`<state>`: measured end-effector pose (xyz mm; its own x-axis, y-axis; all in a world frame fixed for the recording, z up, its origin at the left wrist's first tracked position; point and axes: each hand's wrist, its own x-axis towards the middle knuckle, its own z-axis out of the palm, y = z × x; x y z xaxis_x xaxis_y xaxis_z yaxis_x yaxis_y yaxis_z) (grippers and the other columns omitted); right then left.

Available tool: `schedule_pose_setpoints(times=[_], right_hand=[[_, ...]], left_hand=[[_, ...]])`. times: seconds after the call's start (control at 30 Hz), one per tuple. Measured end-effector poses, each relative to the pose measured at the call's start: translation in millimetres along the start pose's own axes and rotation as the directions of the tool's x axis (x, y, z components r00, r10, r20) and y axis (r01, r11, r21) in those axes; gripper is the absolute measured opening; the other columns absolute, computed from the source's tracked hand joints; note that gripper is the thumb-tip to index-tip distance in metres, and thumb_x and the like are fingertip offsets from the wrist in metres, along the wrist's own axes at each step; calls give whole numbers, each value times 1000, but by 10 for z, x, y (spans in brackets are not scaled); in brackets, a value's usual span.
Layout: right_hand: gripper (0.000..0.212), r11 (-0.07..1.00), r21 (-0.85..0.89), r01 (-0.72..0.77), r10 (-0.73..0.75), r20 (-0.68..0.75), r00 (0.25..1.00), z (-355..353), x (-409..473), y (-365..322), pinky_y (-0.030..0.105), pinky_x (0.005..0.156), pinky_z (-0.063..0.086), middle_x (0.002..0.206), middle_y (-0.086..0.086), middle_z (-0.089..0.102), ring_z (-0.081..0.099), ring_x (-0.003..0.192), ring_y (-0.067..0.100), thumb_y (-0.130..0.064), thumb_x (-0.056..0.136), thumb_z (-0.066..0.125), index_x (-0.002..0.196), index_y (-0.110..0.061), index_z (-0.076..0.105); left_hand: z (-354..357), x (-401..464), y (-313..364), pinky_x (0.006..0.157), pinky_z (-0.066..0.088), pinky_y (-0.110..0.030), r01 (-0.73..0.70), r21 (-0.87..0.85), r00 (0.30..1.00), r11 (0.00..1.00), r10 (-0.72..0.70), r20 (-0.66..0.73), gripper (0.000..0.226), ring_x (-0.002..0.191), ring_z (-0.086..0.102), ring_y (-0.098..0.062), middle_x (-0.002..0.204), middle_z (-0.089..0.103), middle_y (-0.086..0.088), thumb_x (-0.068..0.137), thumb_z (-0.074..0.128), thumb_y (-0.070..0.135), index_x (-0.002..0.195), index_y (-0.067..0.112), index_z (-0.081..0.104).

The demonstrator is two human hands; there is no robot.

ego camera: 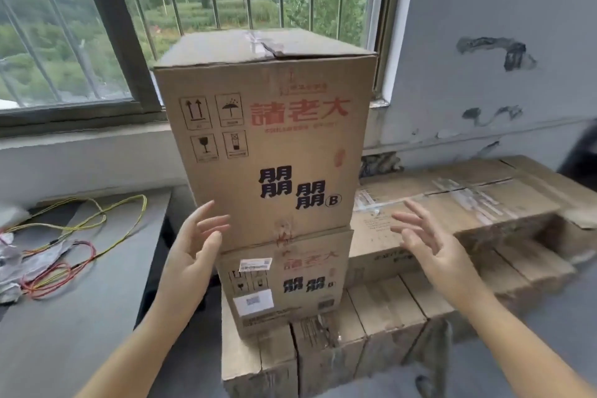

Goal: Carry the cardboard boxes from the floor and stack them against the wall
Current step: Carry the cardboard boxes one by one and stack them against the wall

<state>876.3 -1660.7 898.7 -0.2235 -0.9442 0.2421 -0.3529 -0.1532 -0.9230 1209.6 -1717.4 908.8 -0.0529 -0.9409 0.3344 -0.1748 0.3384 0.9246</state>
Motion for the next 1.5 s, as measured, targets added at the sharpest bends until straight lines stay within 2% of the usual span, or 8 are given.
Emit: schedule_pose_setpoints(times=[0.13, 0.27, 0.47, 0.57, 0.77, 1.1, 1.3, 1.5], right_hand=[[38, 969, 72, -237, 243, -95, 965, 2, -866, 487, 37, 96, 49, 119, -13, 64, 63, 109, 6, -24, 93, 52, 126, -44, 48], [38, 900, 132, -416, 435, -196, 879, 87, -1700, 772, 40, 98, 48, 117, -9, 65, 65, 104, 6, -11, 95, 49, 121, -39, 49], [33, 808, 253, -532, 589, -357, 725, 91, -2707, 766, 17, 79, 53, 113, -4, 65, 66, 92, 0, -10, 97, 45, 123, -29, 50], [32, 784, 263, -563, 619, -410, 670, -44, -3216, 697, 26, 86, 51, 112, -5, 65, 67, 94, 1, -10, 97, 46, 125, -24, 51], [30, 745, 236, -624, 631, -554, 544, -588, -4577, 463, 40, 100, 46, 117, -11, 63, 61, 110, 7, -16, 97, 50, 120, -34, 52], [29, 688, 475, -548, 588, -808, 37, -894, -6926, -82, 47, 101, 44, 115, -9, 65, 63, 105, 7, -16, 96, 49, 114, -37, 54], [30, 689, 625, -366, 548, -780, -301, -555, -7735, -233, 31, 84, 51, 113, 3, 65, 65, 95, 13, -6, 96, 46, 121, -21, 53], [30, 670, 701, -242, 494, -666, -559, -410, -8301, -308, 44, 94, 46, 109, -2, 66, 64, 100, 16, -6, 96, 47, 120, -22, 55]], left_hand=[[140, -469, -345, 92, 47, -38, 178, 7, 977, 984, -177, 115, 32, 101, 65, -8, 106, 71, 8, 90, 47, 34, 119, 47, 51], [344, -915, -595, 93, 46, -38, 306, 80, 926, 949, -317, 205, 33, 101, 65, -7, 104, 71, 11, 98, 44, 19, 116, 44, 54], [677, -1510, -569, 77, 46, -12, 299, 249, 803, 921, -384, 456, 31, 95, 63, 3, 99, 70, 19, 98, 46, 14, 108, 41, 58], [854, -1789, -441, 70, 44, -1, 275, 281, 735, 919, -390, 555, 29, 92, 64, 4, 95, 72, 12, 97, 48, 13, 107, 37, 60], [1384, -2668, -32, 83, 50, -29, 255, 195, 652, 947, -317, 688, 25, 86, 67, -13, 98, 70, -6, 97, 44, 2, 112, 15, 59], [2333, -4190, 705, 74, 51, -19, 129, 81, 314, 988, -118, 942, 33, 78, 68, -5, 88, 73, 0, 95, 45, -3, 104, 24, 62], [2882, -4845, 991, 80, 51, -33, 2, 20, 30, 1000, -20, 999, 33, 81, 69, -7, 93, 74, 8, 95, 47, -1, 104, 27, 62], [3489, -5743, 1354, 81, 52, -30, -54, -33, -236, 998, 19, 972, 33, 84, 69, -8, 95, 73, 3, 97, 44, 3, 104, 29, 63]])
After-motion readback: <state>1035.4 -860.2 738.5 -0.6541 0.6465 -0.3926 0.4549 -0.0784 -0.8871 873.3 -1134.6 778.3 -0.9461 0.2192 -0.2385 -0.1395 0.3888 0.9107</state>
